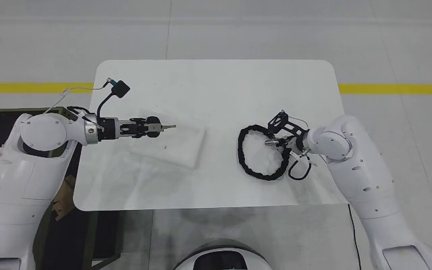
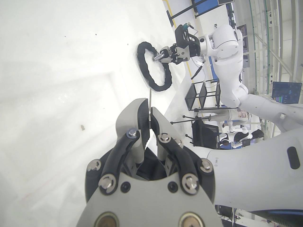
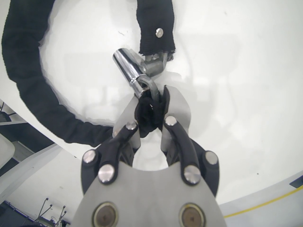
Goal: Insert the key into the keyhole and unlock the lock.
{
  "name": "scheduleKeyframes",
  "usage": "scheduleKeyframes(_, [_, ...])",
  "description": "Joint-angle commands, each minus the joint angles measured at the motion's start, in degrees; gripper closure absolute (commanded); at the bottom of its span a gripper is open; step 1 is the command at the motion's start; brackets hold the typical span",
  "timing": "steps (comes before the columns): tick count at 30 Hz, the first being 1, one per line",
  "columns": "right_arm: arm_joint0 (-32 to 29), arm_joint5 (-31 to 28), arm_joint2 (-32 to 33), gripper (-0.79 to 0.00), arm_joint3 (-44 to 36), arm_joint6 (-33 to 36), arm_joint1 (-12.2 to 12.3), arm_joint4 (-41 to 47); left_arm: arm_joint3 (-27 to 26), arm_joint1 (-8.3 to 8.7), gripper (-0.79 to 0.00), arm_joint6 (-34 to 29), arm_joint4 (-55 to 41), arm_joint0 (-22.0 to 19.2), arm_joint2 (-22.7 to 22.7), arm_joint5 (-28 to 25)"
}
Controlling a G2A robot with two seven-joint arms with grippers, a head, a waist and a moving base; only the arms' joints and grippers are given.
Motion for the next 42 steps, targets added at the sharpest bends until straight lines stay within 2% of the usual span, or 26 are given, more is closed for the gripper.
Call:
scheduleKeyframes(1, [-0.5, -0.65, 0.38, 0.0, -0.82, 0.21, 0.11, 0.85, 0.0, 0.0, 0.0, 0.0, 0.0, 0.0, 0.0, 0.0])
scheduleKeyframes(13, [-5.43, -2.54, 5.22, 0.0, -9.01, -1.57, 2.98, 11.19, 0.0, 0.0, 0.0, 0.0, 0.0, 0.0, 0.0, 0.0])
scheduleKeyframes(24, [-5.94, -3.61, 6.59, 0.0, -10.31, -2.87, 3.59, 10.25, 0.0, 0.0, 0.0, 0.0, 0.0, 0.0, 0.0, 0.0])
scheduleKeyframes(26, [-9.21, -2.81, 6.71, 0.0, -11.2, -4.31, 3.67, 11.17, 0.0, 0.0, 0.0, 0.0, 0.0, 0.0, 0.0, 0.0])
scheduleKeyframes(28, [-11.44, -5.1, 7.58, 0.0, -12.61, -6.36, 3.77, 17.82, 0.0, 0.0, 0.0, 0.0, 0.0, 0.0, 0.0, 0.0])
scheduleKeyframes(33, [-11.75, -8.87, 9.38, 0.0, -11.23, -7.89, 4.53, 43.0, 0.0, 0.0, 0.0, 0.0, 0.0, 0.0, 0.0, 0.0])
scheduleKeyframes(38, [-7.06, -6.56, 4.51, 0.0, -8.7, -5.56, 6.05, 67.65, 0.0, 0.0, 0.0, 0.0, 0.0, 0.0, 0.0, 0.0])
scheduleKeyframes(42, [-1.5, -1.41, 0.54, 0.0, -3.97, -0.4, 6.5, 86.03, 0.0, 0.0, 0.0, 0.0, 0.0, 0.0, 0.0, 0.0])
